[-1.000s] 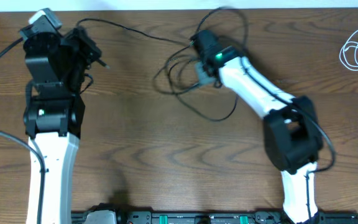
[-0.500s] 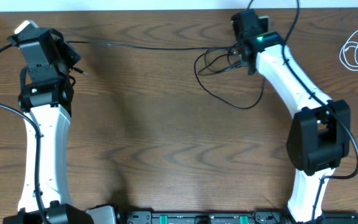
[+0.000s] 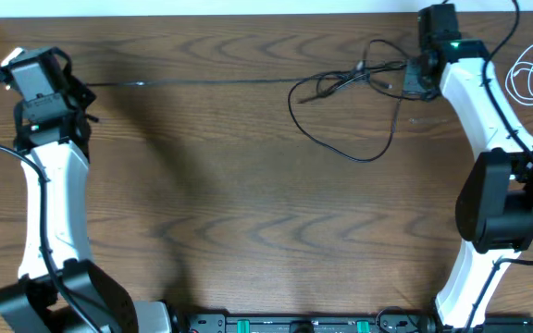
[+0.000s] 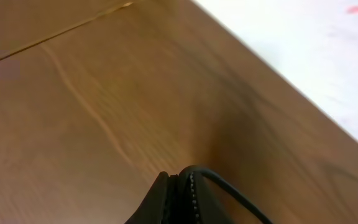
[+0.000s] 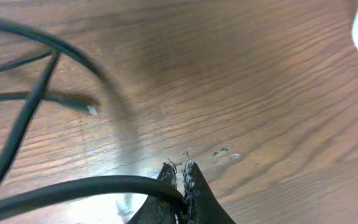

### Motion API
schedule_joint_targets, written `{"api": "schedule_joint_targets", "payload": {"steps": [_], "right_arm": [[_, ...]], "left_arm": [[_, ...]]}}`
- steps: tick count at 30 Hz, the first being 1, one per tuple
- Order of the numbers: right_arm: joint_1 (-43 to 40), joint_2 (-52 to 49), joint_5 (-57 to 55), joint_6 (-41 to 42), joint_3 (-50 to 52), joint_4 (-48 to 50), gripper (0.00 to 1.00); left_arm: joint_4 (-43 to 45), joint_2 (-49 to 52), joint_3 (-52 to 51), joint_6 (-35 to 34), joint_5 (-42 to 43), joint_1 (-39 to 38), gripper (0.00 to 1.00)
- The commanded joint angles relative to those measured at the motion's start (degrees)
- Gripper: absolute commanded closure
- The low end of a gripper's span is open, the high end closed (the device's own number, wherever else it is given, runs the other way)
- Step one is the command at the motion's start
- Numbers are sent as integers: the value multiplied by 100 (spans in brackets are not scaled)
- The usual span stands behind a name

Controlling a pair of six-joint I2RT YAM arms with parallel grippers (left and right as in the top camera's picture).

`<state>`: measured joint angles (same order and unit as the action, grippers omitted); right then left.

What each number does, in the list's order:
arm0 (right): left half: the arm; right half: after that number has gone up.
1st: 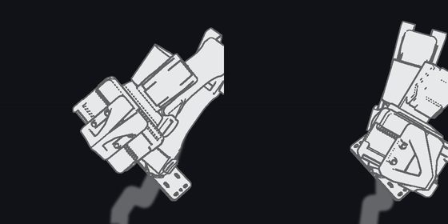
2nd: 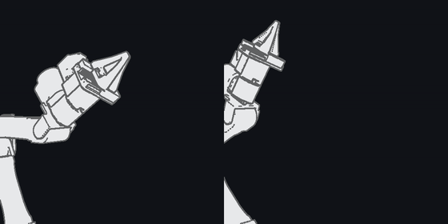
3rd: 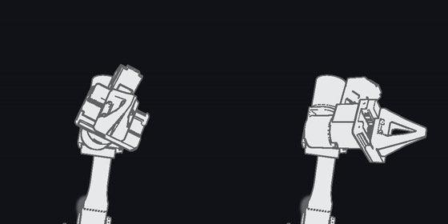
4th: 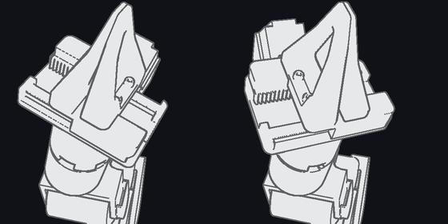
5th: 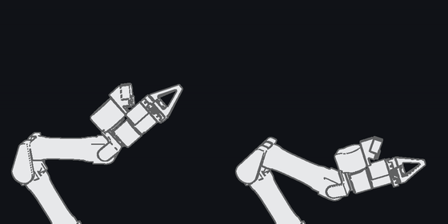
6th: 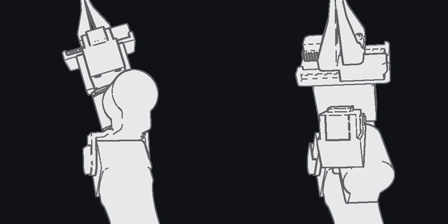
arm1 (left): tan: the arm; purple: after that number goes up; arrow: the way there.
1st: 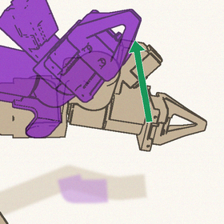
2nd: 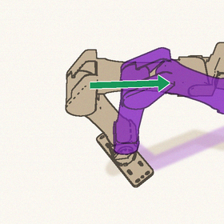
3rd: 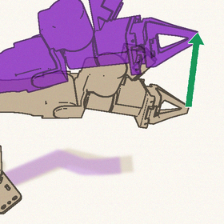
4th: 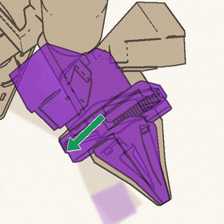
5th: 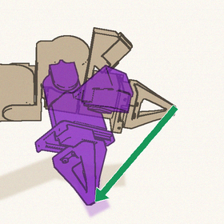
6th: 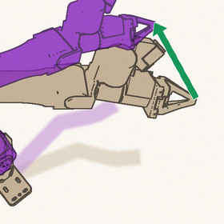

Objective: Untangle cables

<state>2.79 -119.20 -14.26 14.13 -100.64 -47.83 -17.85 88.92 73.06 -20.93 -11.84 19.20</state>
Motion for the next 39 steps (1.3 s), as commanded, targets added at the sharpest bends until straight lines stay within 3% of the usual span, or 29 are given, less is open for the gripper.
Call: {"api": "schedule_joint_targets", "payload": {"steps": [1, 8, 19, 32, 36, 39], "right_arm": [[-323, 157, 201, 170, -28, -15, 99], [-479, 157, -107, 459, -28, -70, 99], [-861, 157, 793, 256, -26, -214, 99], [125, 203, 3526, -1429, -28, -179, 99], [372, 479, 4262, -1685, -28, -142, 99], [472, 852, 4339, -1626, -28, -125, 99]], "left_arm": [[28, 170, 166, 55, -339, 337, 93], [42, 514, 166, 57, -326, 363, 93], [208, 1043, 166, 59, -184, 623, 93], [118, 1064, 166, 590, 1266, -310, 92], [105, 1064, 166, 595, 2288, -546, 91], [120, 1064, 166, 809, 3359, -741, 83]]}}
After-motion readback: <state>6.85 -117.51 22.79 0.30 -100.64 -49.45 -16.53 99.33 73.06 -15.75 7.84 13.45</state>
